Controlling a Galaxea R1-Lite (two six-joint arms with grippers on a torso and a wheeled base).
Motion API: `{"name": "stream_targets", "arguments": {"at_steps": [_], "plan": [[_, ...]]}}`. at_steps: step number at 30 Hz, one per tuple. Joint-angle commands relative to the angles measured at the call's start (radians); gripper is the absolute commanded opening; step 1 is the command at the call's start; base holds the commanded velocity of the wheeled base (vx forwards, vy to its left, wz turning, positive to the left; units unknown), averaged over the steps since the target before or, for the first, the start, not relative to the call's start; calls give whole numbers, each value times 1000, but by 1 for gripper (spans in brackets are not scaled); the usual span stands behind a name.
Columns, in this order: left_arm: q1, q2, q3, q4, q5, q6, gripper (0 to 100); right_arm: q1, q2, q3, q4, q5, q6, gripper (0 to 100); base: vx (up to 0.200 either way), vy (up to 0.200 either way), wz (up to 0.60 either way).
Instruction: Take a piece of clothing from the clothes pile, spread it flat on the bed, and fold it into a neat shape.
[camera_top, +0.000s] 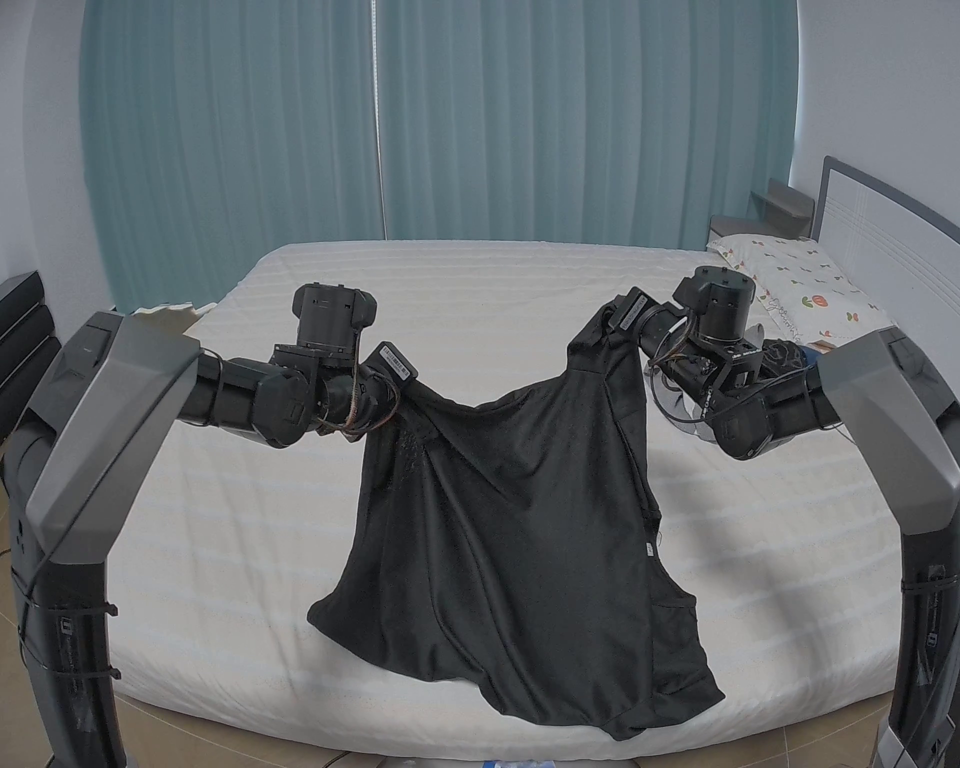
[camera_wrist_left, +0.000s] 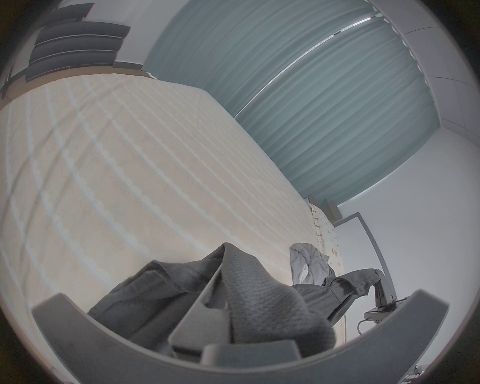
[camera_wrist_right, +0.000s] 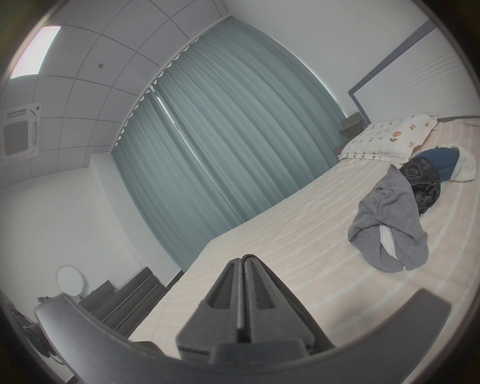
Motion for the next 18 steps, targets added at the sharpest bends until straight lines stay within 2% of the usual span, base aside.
{"name": "stream_targets", "arguments": {"at_steps": [1,8,9,15,18], "plan": [[14,96,-59,10,3,-2,0,-18,113,-56,-2,-28,-1,0,0,0,0],[16,165,-94,10,12,-21,0,-20,182,-73,-4,-31,-1,0,0,0,0],[14,175,-101,12,17,-25,100,-20,201,-73,-8,-31,-1,100,0,0,0],[20,188,-93,10,38,-27,100,-23,264,-50,-14,-31,-8,100,0,0,0],[39,188,-93,10,61,-27,100,-52,253,-16,-10,-34,-8,100,0,0,0]]}}
